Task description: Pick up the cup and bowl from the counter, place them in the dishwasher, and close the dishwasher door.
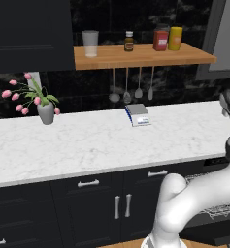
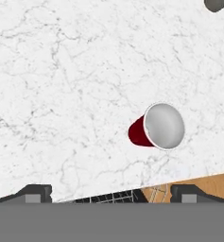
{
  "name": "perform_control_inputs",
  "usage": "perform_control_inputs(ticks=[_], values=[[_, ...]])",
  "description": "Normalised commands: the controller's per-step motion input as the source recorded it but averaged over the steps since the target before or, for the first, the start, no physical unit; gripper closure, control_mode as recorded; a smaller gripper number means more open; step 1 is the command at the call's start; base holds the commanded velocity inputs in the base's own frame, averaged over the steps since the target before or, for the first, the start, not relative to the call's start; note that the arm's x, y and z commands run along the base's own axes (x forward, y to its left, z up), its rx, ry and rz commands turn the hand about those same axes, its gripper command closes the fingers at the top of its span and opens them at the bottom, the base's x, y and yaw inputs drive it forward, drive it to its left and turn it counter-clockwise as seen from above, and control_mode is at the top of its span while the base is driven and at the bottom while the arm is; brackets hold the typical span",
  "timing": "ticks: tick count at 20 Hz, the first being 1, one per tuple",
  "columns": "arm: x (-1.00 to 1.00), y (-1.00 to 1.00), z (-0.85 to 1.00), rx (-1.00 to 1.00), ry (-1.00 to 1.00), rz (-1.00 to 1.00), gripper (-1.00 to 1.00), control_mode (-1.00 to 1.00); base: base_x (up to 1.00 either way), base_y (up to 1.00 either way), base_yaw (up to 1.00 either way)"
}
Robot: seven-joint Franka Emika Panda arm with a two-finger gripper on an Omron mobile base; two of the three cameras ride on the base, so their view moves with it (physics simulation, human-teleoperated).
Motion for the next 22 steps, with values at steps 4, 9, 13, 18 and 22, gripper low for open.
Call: perform_control_inputs(ticks=[4, 9, 13, 18, 22], values=[[0.03, -0.35, -0.2, -0.04, 0.07, -0.12, -1.0, -1.0, 0.0, 0.0, 0.0], [0.01, -0.09, -0.08, 0.0, 0.05, -0.09, -1.0, -1.0, 0.0, 0.0, 0.0], [0.26, -0.04, -0.25, 0.0, 0.0, -0.04, -1.0, -1.0, 0.0, 0.0, 0.0], [0.45, -0.28, -0.31, 0.0, 0.0, -0.03, -1.0, -1.0, 0.0, 0.0, 0.0], [0.28, -0.28, -0.28, 0.0, 0.02, -0.02, -1.0, -1.0, 0.0, 0.0, 0.0]])
